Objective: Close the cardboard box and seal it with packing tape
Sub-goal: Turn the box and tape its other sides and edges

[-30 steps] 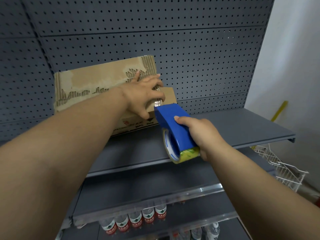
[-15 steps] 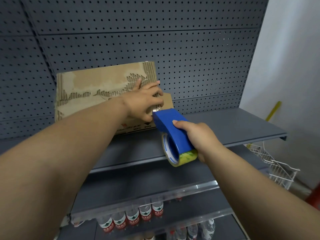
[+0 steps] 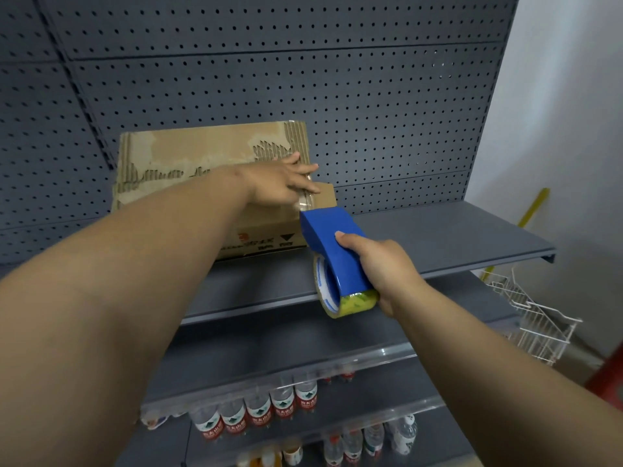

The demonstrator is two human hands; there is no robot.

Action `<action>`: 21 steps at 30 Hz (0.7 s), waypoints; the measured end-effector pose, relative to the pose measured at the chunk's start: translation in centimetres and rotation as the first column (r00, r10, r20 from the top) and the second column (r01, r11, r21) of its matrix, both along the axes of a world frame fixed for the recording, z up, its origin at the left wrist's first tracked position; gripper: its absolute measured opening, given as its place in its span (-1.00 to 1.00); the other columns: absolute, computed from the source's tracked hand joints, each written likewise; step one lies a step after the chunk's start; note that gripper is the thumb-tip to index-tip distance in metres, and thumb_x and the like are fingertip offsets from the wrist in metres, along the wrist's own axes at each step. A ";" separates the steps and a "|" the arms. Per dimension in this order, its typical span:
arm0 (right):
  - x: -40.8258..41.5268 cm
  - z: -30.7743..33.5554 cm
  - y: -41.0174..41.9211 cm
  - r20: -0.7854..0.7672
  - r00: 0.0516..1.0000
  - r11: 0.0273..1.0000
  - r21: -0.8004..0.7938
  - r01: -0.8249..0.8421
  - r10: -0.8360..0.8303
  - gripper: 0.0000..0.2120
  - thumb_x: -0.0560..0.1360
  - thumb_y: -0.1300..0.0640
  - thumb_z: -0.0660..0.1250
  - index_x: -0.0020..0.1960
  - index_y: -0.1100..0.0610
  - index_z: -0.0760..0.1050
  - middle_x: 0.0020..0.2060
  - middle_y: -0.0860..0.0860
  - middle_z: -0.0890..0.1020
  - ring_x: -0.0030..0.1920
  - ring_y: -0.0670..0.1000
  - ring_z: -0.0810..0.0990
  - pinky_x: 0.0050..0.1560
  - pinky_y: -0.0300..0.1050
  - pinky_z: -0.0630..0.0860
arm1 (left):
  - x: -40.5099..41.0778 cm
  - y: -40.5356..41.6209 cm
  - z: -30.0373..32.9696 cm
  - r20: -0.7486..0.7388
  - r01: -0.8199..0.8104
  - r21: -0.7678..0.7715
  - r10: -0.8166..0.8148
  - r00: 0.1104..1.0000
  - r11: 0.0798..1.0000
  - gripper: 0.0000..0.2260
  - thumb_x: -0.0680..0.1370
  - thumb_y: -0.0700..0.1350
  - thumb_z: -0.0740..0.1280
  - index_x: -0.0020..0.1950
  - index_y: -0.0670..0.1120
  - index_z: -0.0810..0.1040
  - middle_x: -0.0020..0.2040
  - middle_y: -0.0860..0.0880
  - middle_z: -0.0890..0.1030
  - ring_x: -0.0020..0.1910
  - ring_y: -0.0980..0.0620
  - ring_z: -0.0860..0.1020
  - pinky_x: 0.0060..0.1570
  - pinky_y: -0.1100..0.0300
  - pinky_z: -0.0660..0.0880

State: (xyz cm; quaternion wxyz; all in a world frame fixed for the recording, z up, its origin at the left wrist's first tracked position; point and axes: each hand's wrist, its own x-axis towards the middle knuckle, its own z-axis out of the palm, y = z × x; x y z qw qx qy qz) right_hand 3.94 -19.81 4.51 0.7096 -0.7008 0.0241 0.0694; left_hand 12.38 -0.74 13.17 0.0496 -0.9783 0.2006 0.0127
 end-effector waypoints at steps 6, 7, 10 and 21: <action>-0.8 -3.4 1.4 0.027 1.000 1.000 0.009 -0.011 0.010 -0.77 0.47 -0.05 0.34 -0.18 0.12 0.54 -0.16 0.09 0.66 -0.15 0.08 0.64 -0.09 -0.03 0.57 | 1.2 0.7 -1.4 0.195 0.079 0.095 -0.096 0.976 0.992 -0.68 0.64 0.08 -0.01 0.33 0.23 0.39 0.52 0.11 0.13 0.52 0.02 -0.15 0.44 -0.08 -0.28; -0.7 -3.9 1.6 0.027 1.000 1.000 -0.005 0.002 -0.002 -0.76 0.47 -0.07 0.34 -0.19 0.11 0.54 -0.15 0.10 0.67 -0.13 0.10 0.64 -0.04 0.02 0.57 | 1.4 0.7 -1.9 0.205 0.071 0.083 -0.086 0.975 0.994 -0.68 0.62 0.12 -0.02 0.31 0.22 0.40 0.52 0.11 0.12 0.51 0.02 -0.20 0.42 -0.13 -0.32; -0.2 -5.0 1.9 0.057 0.997 0.996 -0.070 0.057 -0.053 -0.66 0.43 -0.13 0.36 -0.16 0.17 0.57 -0.13 0.15 0.68 -0.08 0.15 0.65 0.03 0.13 0.56 | 1.6 0.6 -3.2 0.243 0.046 0.096 -0.068 0.968 0.994 -0.65 0.59 0.20 -0.04 0.30 0.20 0.36 0.52 0.12 0.05 0.50 0.00 -0.30 0.37 -0.28 -0.34; 0.2 -7.2 1.2 0.109 0.993 0.994 -0.103 0.048 -0.036 -0.75 0.42 -0.10 0.39 -0.21 0.09 0.57 -0.20 0.07 0.68 -0.12 0.10 0.66 -0.04 0.07 0.58 | 2.2 0.4 -4.0 0.306 0.069 0.096 -0.095 0.947 0.993 -0.67 0.59 0.20 -0.05 0.24 0.18 0.36 0.52 0.09 0.07 0.51 -0.04 -0.26 0.35 -0.31 -0.35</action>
